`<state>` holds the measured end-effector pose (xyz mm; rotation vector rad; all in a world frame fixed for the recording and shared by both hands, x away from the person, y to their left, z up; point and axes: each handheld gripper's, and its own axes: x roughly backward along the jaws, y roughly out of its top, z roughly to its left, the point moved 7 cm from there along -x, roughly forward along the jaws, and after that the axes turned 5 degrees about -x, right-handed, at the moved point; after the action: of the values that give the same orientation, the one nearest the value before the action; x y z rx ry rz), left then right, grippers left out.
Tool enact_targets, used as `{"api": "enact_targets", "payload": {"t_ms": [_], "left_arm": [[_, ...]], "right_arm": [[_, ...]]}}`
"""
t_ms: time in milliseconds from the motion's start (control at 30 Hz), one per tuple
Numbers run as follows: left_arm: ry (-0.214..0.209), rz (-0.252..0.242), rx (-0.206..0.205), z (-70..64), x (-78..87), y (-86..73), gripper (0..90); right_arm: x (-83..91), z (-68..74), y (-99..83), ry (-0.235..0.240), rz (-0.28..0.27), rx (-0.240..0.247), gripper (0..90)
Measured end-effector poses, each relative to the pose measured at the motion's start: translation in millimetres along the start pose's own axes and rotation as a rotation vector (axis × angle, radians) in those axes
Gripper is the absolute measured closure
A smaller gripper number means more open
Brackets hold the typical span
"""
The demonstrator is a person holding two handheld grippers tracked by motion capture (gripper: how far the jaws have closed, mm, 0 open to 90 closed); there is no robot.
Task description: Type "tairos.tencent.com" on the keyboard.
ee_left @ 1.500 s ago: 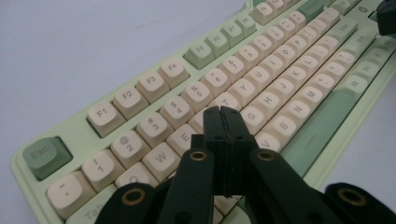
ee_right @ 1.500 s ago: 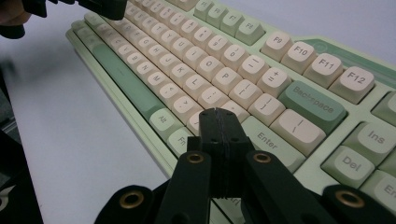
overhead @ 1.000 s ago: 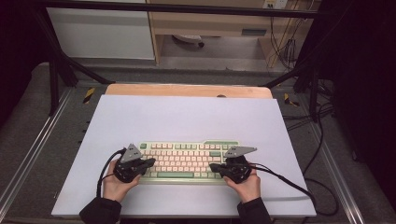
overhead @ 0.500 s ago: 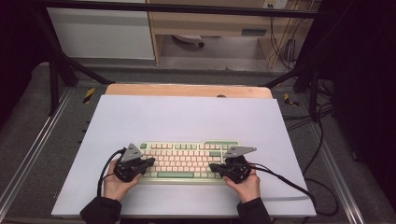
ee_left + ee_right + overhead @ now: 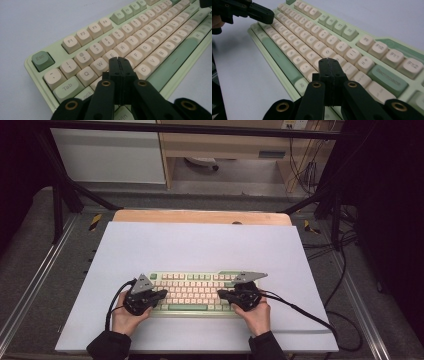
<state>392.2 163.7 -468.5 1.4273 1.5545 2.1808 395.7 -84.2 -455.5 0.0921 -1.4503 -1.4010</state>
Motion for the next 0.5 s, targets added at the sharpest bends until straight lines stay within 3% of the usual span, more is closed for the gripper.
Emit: {"api": "enact_targets", "payload": {"t_ms": [333,500], "left_arm": [[-0.001,-0.005,0.005,1.3,1.1,-0.5,89.8],[-0.001,-0.005,0.006,1.4,1.5,-0.4,89.9]], "right_arm": [[-32.0,8.5,17.0,-0.022,0.013,0.029,90.0],[-41.9,7.6,17.2,-0.026,0.035,0.022,90.0]]}}
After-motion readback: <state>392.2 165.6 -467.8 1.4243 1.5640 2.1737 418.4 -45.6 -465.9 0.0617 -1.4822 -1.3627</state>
